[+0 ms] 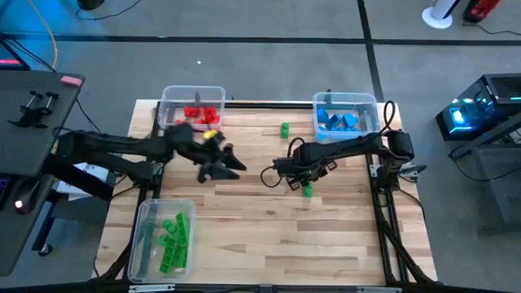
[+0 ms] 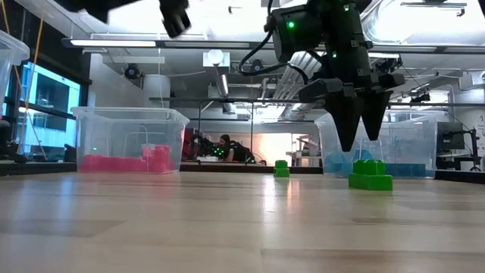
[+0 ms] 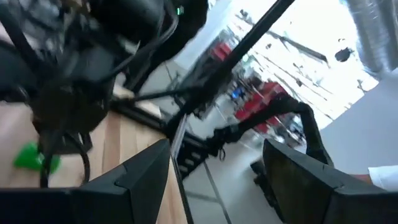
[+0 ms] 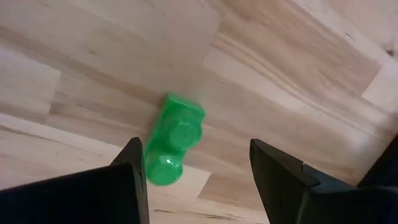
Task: Sort blocks
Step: Put the green game piece into the bottom left transparent bin
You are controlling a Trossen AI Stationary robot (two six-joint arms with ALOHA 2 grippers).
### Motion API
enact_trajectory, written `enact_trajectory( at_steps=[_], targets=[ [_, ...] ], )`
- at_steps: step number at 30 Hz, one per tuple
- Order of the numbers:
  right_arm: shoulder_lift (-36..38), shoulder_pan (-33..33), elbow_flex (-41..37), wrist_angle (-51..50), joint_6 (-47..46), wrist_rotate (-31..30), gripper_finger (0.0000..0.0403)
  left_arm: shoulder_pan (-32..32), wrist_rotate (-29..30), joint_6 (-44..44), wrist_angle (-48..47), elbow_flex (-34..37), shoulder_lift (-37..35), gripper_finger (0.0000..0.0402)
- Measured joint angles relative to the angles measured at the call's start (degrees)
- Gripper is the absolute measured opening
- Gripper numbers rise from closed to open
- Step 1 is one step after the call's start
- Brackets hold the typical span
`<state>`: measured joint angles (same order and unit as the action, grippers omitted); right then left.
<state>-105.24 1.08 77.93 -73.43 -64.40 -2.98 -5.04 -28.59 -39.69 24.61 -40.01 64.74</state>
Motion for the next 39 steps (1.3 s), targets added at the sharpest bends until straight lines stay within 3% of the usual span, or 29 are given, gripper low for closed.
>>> enact_trajectory(
  at_steps=[6,9,14,18,31,39],
  targets=[
    [3.24,1.22,-0.69,3.53,1.39,3.35,0.0167,-0.64,4.87,3.34,-8.65,0.00,-11.33,0.0246],
    [6.12,2.48,-6.24,5.70,-1.35,6.25,0.0166,-0.62,7.39,5.20,-12.51,0.00,-14.89,0.0246],
    [14.81,4.31,-19.23,20.86,-12.58,7.89,0.0155,-0.59,11.24,5.80,-15.43,0.00,-17.26,0.0246],
    [18.71,3.99,-24.59,32.68,-18.23,5.96,0.0147,-0.57,13.26,5.72,-15.83,0.00,-17.03,0.0246],
    [8.94,4.07,-26.13,34.62,-21.10,4.48,0.0137,-0.57,14.07,3.94,-15.74,0.00,-13.96,0.0246],
    [8.22,4.41,-25.94,35.01,-20.46,2.70,0.0122,-0.57,14.07,3.92,-15.46,0.00,-13.84,0.0246]
  ],
)
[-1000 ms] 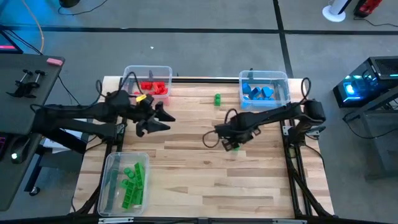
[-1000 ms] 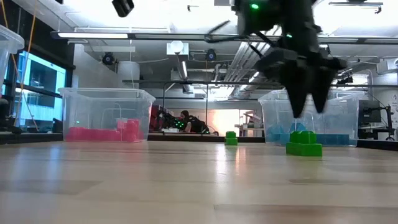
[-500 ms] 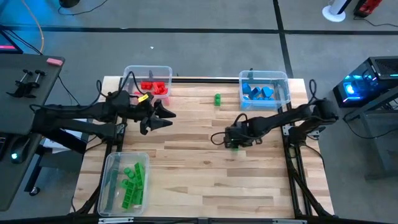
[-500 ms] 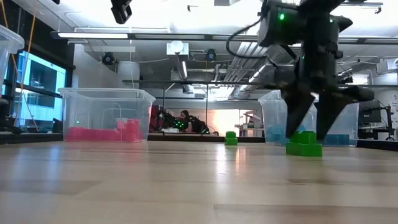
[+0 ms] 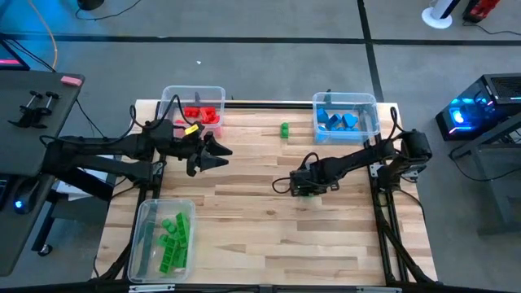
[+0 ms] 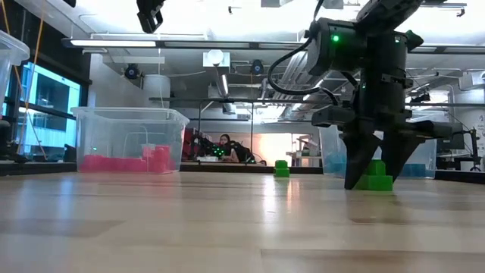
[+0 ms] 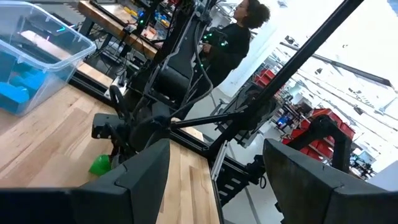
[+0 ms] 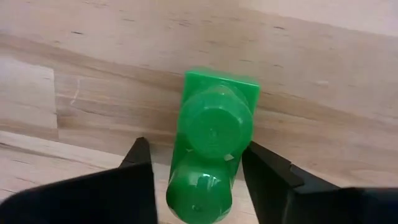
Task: Sort blocks
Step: Put the green game piece into the bottom left transparent bin
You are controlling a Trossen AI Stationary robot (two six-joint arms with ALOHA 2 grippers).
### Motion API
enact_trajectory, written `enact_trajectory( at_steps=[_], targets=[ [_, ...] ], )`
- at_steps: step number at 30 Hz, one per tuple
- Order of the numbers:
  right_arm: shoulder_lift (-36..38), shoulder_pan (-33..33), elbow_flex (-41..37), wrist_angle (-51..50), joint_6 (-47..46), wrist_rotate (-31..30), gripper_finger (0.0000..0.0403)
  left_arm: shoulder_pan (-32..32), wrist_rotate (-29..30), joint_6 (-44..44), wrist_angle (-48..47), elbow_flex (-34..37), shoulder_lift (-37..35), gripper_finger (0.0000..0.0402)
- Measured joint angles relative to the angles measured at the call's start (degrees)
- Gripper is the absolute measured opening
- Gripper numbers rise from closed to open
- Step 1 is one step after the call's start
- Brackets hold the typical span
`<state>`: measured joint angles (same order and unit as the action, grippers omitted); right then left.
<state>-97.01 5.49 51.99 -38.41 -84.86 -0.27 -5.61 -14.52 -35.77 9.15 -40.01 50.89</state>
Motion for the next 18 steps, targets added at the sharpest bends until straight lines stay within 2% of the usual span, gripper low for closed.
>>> enact_trajectory(
  at_steps=[7,9,11,15,18],
  targets=[
    [2.04,1.82,-0.33,1.08,2.00,-1.71,0.0017,0.00,0.77,1.38,-0.59,0.00,0.00,0.0246],
    [3.57,2.42,-0.33,3.40,3.66,-2.69,0.0010,0.00,1.50,1.39,-0.84,0.00,0.00,0.0246],
    [5.50,2.80,-0.33,6.80,5.45,-3.76,0.0019,0.00,1.79,1.36,-0.80,0.00,0.00,0.0246],
    [9.92,2.94,-0.31,20.60,14.27,-6.85,0.0019,0.18,1.86,-0.58,0.96,0.00,0.36,0.0246],
    [12.12,2.92,-0.31,35.80,24.45,-8.39,0.0006,1.19,2.02,-2.50,3.03,0.00,1.90,0.0246]
  ],
)
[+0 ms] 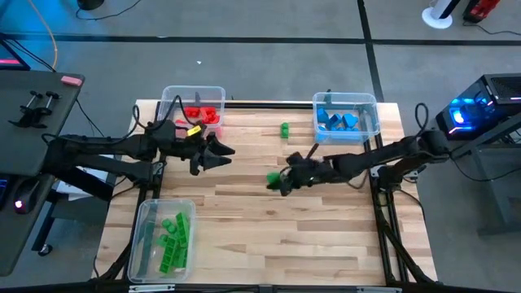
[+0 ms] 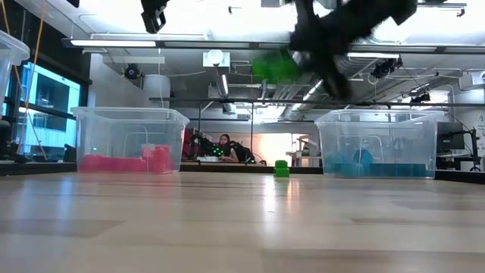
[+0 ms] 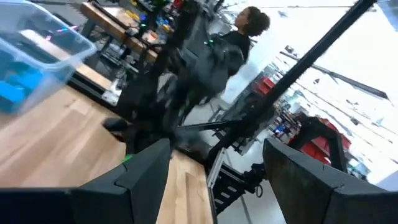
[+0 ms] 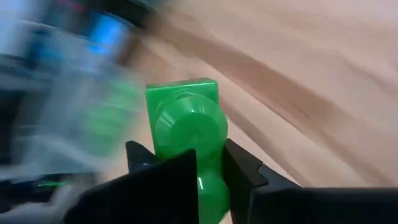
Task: Sort blocks
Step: Put the green game piece into the bottom left transparent bin
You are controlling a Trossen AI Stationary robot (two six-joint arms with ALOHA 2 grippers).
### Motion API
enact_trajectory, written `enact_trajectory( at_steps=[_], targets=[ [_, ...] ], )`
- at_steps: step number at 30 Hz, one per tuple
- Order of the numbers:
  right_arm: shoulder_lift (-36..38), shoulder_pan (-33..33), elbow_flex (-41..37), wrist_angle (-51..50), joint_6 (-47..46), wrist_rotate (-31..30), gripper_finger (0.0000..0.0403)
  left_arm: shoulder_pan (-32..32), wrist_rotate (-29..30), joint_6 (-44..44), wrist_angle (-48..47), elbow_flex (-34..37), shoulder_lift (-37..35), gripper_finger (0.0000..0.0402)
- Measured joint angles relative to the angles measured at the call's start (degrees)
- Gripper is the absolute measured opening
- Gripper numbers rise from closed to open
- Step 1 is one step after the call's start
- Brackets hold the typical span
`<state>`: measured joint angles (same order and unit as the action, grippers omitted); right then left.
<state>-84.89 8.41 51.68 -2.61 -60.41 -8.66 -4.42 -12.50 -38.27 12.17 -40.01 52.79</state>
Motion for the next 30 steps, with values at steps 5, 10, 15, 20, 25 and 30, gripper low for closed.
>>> enact_trajectory(
  at_steps=[5,10,15,20,25,30],
  targets=[
    [0.69,0.02,0.90,18.10,12.78,0.20,0.0005,3.98,-0.08,5.16,0.56,-0.02,4.33,0.0246],
    [-0.49,0.14,8.54,4.55,17.57,1.10,0.0002,6.78,-0.08,6.61,-1.50,-0.85,9.06,0.0246],
    [-4.09,1.05,17.33,-9.47,24.12,1.69,0.0001,8.51,-0.10,12.73,-1.63,-2.71,13.40,0.0246],
    [-8.22,1.79,23.67,-20.43,27.11,0.99,0.0001,9.62,0.88,16.38,-2.06,-3.54,15.88,0.0246],
    [-10.75,3.07,27.04,-21.83,30.48,0.71,0.0000,10.48,7.61,17.94,-3.94,-3.54,16.84,0.0246],
    [-11.88,4.01,27.80,-21.95,32.88,-0.94,0.0000,11.62,10.25,19.55,-4.61,-3.54,17.23,0.0246]
  ],
)
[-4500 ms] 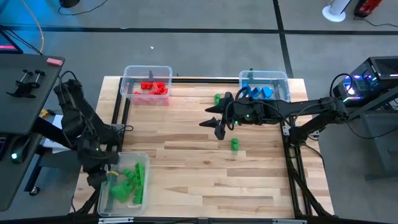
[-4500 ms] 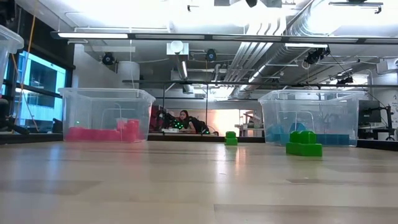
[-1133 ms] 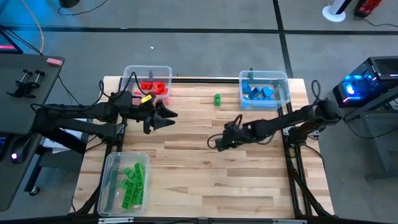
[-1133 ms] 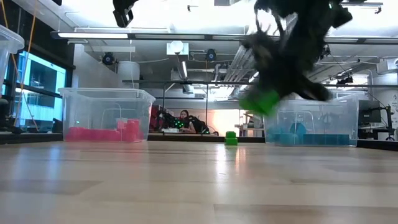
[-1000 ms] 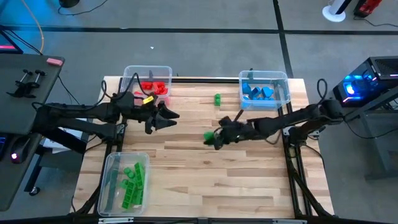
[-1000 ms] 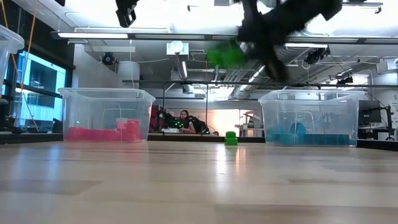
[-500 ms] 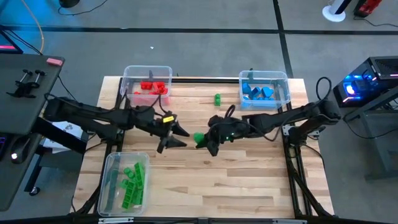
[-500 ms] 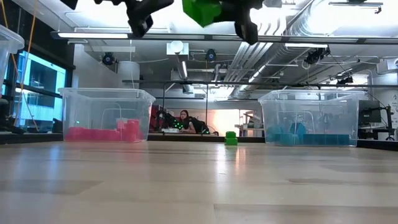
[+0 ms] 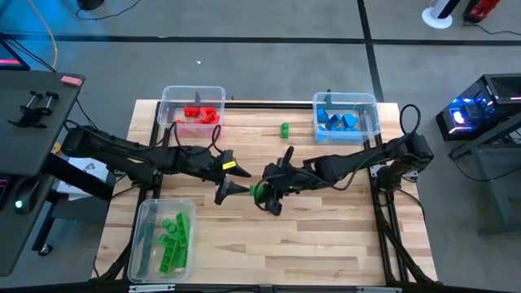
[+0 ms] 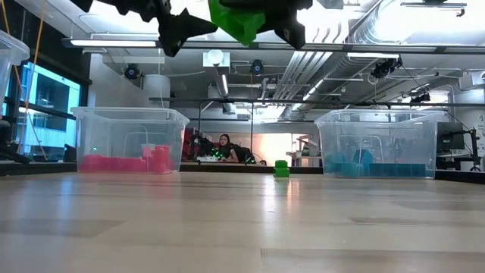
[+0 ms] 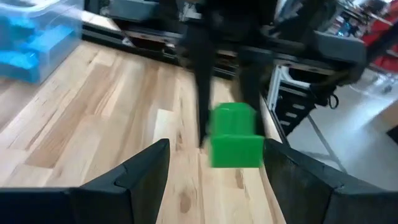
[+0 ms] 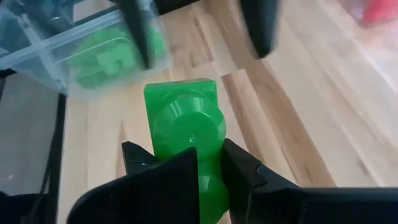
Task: Sort blocks
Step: Put the green game piece into the bottom left transparent bin
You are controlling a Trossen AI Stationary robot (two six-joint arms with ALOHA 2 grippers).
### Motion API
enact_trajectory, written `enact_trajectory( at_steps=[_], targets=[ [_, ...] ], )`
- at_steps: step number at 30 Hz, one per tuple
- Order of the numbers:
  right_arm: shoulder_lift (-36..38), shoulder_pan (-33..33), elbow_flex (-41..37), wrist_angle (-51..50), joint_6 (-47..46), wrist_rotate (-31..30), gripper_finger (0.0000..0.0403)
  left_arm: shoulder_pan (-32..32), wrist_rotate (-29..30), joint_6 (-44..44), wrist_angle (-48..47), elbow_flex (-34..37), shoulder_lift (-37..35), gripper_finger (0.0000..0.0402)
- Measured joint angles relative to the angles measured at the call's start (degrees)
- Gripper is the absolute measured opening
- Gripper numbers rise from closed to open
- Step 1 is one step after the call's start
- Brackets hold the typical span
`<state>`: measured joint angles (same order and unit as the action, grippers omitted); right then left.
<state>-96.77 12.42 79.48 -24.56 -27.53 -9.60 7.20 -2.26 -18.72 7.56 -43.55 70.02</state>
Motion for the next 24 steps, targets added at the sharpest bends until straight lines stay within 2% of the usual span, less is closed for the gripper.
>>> enact_trajectory(
  at_steps=[6,13,24],
  targets=[
    [-0.04,0.07,0.00,-0.47,1.03,-2.44,0.0000,1.94,0.23,3.62,-0.30,0.00,0.38,0.0246],
    [-0.04,0.10,-0.02,0.76,1.40,-2.24,0.0000,3.06,6.22,4.29,-0.17,0.02,2.66,0.0246],
    [-0.04,0.12,-0.03,0.42,3.60,-1.30,0.0000,3.80,4.61,3.89,6.14,0.02,4.58,0.0246]
  ],
)
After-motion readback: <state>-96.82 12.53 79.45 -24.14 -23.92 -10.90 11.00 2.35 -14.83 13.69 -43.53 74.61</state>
